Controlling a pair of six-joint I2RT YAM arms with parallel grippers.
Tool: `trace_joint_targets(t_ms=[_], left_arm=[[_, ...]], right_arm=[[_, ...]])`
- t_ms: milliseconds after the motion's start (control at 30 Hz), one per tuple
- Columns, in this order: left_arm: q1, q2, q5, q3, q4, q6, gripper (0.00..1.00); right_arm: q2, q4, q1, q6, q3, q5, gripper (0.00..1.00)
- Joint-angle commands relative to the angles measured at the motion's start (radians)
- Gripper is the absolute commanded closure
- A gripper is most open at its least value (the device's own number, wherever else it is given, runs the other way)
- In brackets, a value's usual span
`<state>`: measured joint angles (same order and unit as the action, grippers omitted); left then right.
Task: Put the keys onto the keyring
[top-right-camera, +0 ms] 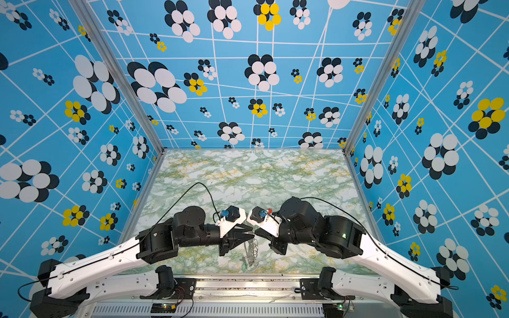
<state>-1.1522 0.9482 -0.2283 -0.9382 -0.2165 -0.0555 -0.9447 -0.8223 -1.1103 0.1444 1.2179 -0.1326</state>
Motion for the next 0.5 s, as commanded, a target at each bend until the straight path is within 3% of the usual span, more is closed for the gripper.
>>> trace_joint_targets(t_ms=[0, 133, 267, 467], left_arm=[[-0.004, 0.012, -0.026, 0.009, 0.045, 0.013, 0.85], [-0.004, 0.017, -0.051, 0.012, 0.040, 0.005, 0.92], [-0.008, 0.024, -0.084, 0.010, 0.042, -0.003, 0.93], [-0.015, 0.042, -0.118, 0.000, 0.040, -0.007, 0.83]], right_arm=[[0.009, 0.070, 0.004, -0.010, -0.006, -0.015, 1.00], [0.019, 0.082, 0.003, -0.015, -0.006, -0.004, 1.00], [0.024, 0.098, 0.004, -0.025, -0.009, 0.003, 1.00], [0.026, 0.106, 0.003, -0.033, -0.011, 0.009, 1.00]])
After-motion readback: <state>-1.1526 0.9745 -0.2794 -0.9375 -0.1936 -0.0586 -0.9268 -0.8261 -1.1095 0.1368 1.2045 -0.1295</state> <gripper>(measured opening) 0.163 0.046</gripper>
